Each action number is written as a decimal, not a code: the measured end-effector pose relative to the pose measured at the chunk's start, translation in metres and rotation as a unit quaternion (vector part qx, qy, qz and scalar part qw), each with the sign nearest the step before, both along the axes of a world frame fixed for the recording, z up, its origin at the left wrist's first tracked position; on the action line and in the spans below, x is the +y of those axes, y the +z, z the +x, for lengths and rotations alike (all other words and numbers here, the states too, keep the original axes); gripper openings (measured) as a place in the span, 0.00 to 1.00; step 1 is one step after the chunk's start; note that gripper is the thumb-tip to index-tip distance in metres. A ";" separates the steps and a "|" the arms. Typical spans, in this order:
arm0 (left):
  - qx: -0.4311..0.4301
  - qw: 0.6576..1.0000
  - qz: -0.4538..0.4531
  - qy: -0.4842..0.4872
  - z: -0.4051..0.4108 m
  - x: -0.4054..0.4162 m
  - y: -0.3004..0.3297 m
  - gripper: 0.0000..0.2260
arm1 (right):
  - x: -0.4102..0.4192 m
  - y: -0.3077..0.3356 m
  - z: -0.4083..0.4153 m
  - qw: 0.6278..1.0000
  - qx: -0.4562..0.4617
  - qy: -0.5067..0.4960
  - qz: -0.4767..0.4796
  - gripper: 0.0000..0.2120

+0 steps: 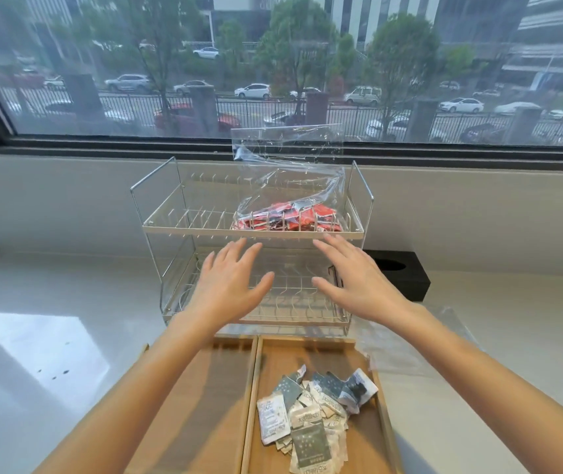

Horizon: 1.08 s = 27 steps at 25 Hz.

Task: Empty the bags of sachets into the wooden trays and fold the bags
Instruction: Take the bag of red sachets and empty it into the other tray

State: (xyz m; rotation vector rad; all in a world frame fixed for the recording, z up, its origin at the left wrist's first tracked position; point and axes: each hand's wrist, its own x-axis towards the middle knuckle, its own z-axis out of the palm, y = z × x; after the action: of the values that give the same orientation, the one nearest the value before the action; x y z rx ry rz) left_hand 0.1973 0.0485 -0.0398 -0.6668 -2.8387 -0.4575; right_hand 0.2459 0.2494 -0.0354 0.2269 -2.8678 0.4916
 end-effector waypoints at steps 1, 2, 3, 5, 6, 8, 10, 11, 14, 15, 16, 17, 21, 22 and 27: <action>0.002 1.000 0.008 -0.003 -0.008 -0.002 0.007 0.26 | 0.000 0.007 -0.006 1.000 0.006 0.001 -0.009 0.29; -0.001 1.000 0.020 -0.006 -0.015 -0.003 0.014 0.26 | 0.000 0.013 -0.012 1.000 0.012 0.001 -0.016 0.29; -0.006 0.999 0.036 -0.010 -0.023 -0.004 0.019 0.26 | 0.000 0.019 -0.019 1.000 0.018 -0.002 -0.021 0.29; -0.017 0.997 0.071 -0.020 -0.042 -0.006 0.030 0.25 | 0.003 0.032 -0.041 0.999 0.028 -0.016 -0.033 0.28; -0.025 0.996 0.087 -0.025 -0.051 -0.005 0.036 0.25 | 0.005 0.038 -0.053 0.998 0.028 -0.028 -0.046 0.28; -0.041 0.993 0.108 -0.025 -0.073 -0.004 0.046 0.25 | 0.010 0.049 -0.080 0.995 0.013 -0.056 -0.085 0.28; -0.051 0.991 0.124 -0.016 -0.100 -0.002 0.055 0.25 | 0.015 0.055 -0.109 0.990 -0.008 -0.085 -0.114 0.29; -0.059 0.989 0.132 -0.012 -0.112 0.001 0.058 0.25 | 0.017 0.055 -0.121 0.987 -0.028 -0.102 -0.123 0.29; -0.100 0.983 0.156 -0.005 -0.149 0.011 0.056 0.24 | 0.027 0.046 -0.156 0.970 -0.123 -0.152 -0.144 0.34; -0.121 0.979 0.162 0.002 -0.161 0.016 0.053 0.25 | 0.030 0.042 -0.166 0.964 -0.144 -0.167 -0.148 0.35; -0.144 0.976 0.160 0.014 -0.173 0.020 0.049 0.25 | 0.032 0.039 -0.175 0.959 -0.157 -0.179 -0.153 0.36; -0.171 0.973 0.152 0.029 -0.185 0.024 0.047 0.26 | 0.034 0.036 -0.183 0.955 -0.163 -0.191 -0.159 0.37; -0.271 0.953 0.091 0.097 -0.223 0.029 0.033 0.32 | 0.037 0.032 -0.206 0.939 -0.168 -0.228 -0.195 0.33; -0.286 0.948 0.088 0.105 -0.226 0.029 0.030 0.33 | 0.037 0.031 -0.210 0.938 -0.166 -0.226 -0.205 0.28; -0.293 0.936 0.167 0.103 -0.228 0.028 0.022 0.34 | 0.039 0.033 -0.216 0.925 -0.070 -0.248 -0.280 0.16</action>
State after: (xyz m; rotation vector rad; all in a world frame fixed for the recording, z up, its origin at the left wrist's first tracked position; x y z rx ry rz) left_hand -0.0307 0.0769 -0.0177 -0.1745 -3.1798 -1.2431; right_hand 0.0302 0.2884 -0.0026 -0.6337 -2.6142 1.2020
